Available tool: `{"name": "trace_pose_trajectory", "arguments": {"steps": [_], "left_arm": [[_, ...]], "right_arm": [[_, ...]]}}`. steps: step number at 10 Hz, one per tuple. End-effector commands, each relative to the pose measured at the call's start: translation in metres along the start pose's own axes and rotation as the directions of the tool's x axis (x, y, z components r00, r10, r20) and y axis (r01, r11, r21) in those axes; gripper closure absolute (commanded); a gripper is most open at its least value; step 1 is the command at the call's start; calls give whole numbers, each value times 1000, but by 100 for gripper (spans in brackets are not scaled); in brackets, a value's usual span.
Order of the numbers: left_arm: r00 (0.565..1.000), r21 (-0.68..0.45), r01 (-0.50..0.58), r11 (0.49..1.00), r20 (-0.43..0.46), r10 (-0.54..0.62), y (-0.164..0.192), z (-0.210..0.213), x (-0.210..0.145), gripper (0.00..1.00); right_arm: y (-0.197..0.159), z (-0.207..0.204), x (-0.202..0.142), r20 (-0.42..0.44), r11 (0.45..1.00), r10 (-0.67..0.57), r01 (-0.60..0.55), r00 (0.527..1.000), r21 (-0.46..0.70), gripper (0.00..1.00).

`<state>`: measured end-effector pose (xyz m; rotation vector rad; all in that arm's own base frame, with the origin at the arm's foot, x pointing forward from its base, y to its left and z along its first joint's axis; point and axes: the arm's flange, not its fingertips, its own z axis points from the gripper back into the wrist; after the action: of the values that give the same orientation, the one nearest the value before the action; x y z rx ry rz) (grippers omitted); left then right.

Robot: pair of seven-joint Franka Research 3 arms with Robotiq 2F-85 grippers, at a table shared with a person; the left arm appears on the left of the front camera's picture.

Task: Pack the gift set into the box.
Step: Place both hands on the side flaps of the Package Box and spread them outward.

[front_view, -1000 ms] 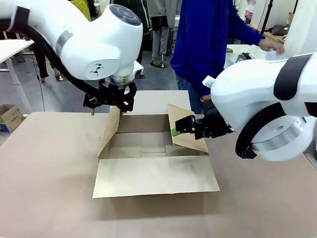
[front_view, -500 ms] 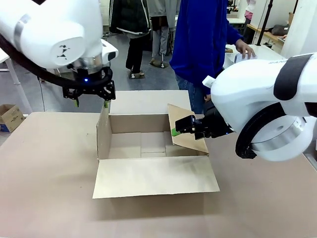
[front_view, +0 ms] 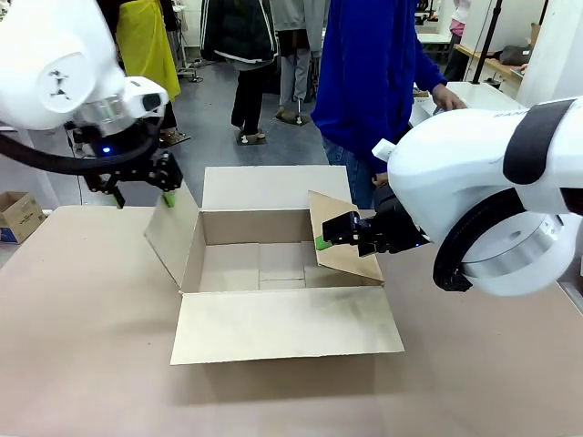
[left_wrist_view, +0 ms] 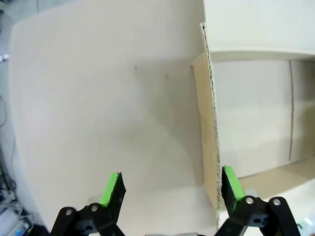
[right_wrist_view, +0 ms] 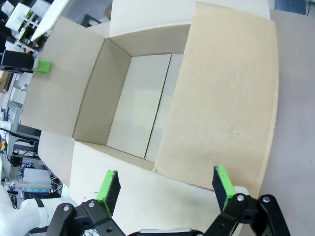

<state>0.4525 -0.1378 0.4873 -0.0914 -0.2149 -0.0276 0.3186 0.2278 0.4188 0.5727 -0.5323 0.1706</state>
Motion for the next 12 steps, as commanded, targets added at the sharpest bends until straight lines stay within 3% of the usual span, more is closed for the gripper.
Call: {"name": "trace_pose_trajectory", "arguments": {"steps": [1,3,6,7,8,9,12], "left_arm": [[999,-107,-37,994,-40,33,43,-2,-14,0],[995,-235,-47,971,-102,23,72,-24,-18,0],[986,-442,-11,897,-155,-64,99,-60,-21,0],[985,-475,-45,879,-165,-39,109,-68,-19,0],[969,-545,-171,820,-244,40,115,-71,-12,0],[988,-427,-26,904,-147,-40,98,-62,-25,0],[988,-427,-26,904,-147,-40,98,-62,-25,0]], "right_arm": [[1,1,1,13,1000,-3,3,1000,-4,0],[1,1,1,13,1000,-3,3,1000,-4,0],[1,1,1,13,1000,-3,3,1000,-4,0],[1,1,1,13,1000,-3,3,1000,-4,0],[1,1,1,13,1000,-3,3,1000,-4,0],[1,1,1,13,1000,-3,3,1000,-4,0],[1,1,1,13,1000,-3,3,1000,-4,0]]}}
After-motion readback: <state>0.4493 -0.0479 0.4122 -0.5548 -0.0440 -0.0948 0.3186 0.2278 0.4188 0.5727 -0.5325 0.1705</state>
